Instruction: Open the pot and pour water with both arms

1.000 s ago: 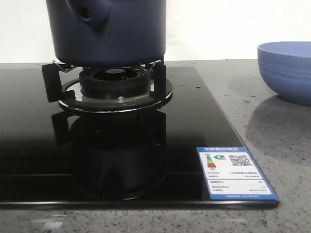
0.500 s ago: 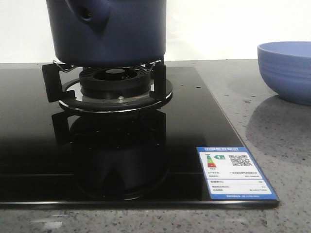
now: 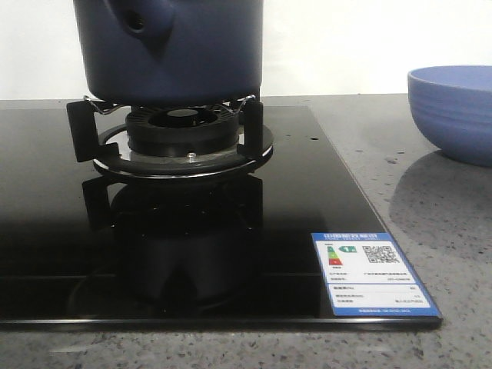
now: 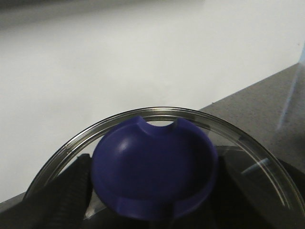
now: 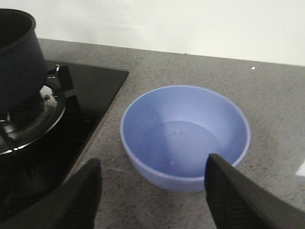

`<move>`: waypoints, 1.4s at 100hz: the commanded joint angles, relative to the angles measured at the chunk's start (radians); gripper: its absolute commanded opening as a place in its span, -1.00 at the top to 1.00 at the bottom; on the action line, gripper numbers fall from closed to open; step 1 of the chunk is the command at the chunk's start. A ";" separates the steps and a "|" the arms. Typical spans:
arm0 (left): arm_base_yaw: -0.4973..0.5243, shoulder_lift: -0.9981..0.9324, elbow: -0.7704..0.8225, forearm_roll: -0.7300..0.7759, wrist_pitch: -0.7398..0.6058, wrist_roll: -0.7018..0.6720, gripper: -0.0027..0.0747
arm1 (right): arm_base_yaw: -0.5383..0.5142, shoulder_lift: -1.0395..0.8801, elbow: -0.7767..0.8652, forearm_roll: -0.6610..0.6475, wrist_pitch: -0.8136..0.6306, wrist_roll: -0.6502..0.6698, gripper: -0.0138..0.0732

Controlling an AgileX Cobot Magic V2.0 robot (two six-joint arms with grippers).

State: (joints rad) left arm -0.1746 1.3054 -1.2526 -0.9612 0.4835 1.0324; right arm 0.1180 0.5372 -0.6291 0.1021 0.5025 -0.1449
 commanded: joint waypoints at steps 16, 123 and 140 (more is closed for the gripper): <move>0.136 -0.078 -0.041 -0.073 0.017 -0.001 0.00 | -0.082 0.292 -0.267 -0.120 0.133 0.066 -0.28; 0.183 -0.095 -0.041 -0.075 0.029 -0.001 -0.06 | -0.250 0.995 -0.727 -0.120 0.545 0.103 0.58; 0.183 -0.095 -0.041 -0.075 0.029 -0.001 -0.06 | -0.250 0.994 -0.729 -0.102 0.551 0.079 0.84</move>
State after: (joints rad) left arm 0.0071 1.2483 -1.2526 -0.9720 0.5708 1.0324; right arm -0.1242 1.5681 -1.3218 0.0000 1.0660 -0.0441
